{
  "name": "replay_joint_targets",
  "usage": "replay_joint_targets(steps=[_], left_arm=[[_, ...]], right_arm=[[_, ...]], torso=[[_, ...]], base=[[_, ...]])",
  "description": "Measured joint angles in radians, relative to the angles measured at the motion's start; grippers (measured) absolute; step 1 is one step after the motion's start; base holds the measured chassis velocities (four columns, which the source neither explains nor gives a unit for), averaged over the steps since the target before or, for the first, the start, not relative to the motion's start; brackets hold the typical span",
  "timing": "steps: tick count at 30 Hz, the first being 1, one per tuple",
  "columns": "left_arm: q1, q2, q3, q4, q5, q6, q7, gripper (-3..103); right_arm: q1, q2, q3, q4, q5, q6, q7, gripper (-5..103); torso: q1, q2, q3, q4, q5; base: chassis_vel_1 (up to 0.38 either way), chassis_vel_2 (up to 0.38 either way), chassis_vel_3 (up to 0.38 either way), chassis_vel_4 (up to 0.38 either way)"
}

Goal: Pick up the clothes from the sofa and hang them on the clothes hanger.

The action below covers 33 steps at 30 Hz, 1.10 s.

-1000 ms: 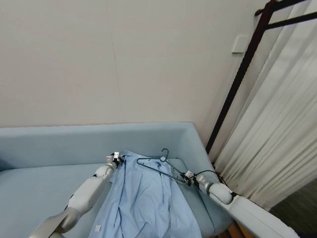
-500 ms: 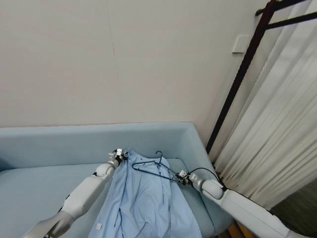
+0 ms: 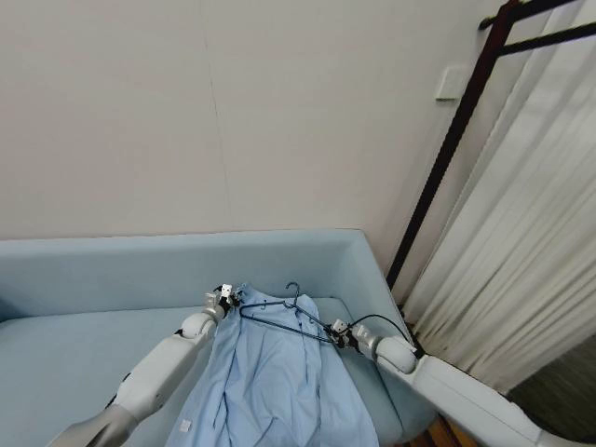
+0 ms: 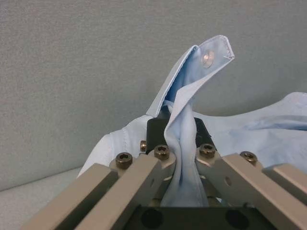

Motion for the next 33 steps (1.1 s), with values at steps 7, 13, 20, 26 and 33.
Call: replay_joint_targets(steps=[7, 13, 20, 26, 33], left_arm=[[0.032, 0.028, 0.0, -0.069, 0.001, 0.009, -0.014, 2], [0.061, 0.05, -0.002, -0.118, 0.001, 0.019, -0.022, 2], [0.101, 0.059, 0.001, -0.156, 0.003, 0.023, -0.032, 2], [0.116, 0.051, 0.001, -0.16, 0.01, 0.023, -0.039, 2], [0.135, 0.037, -0.004, -0.153, 0.024, 0.023, -0.045, 2]], right_arm=[[0.063, 0.125, -0.063, -0.104, -0.012, 0.0, 0.035, 8], [0.114, 0.193, -0.094, -0.154, -0.013, 0.0, 0.044, 8], [0.155, 0.245, -0.122, -0.174, -0.011, 0.0, 0.052, 8], [0.157, 0.262, -0.132, -0.168, -0.009, -0.003, 0.066, 8], [0.157, 0.291, -0.143, -0.186, -0.01, -0.011, 0.092, 8]], torso=[[0.0, 0.0, 0.0, 0.0002, 0.0], [0.0, 0.0, 0.0, 0.0, 0.0], [0.0, 0.0, 0.0, 0.0002, -0.0001], [0.0, 0.0, 0.0, 0.0, 0.0], [0.0, 0.0, 0.0, 0.0, 0.0001]], base=[[0.0, 0.0, 0.0, 0.0], [0.0, 0.0, 0.0, 0.0], [0.0, 0.0, 0.0, 0.0], [0.0, 0.0, 0.0, 0.0], [0.0, 0.0, 0.0, 0.0]])
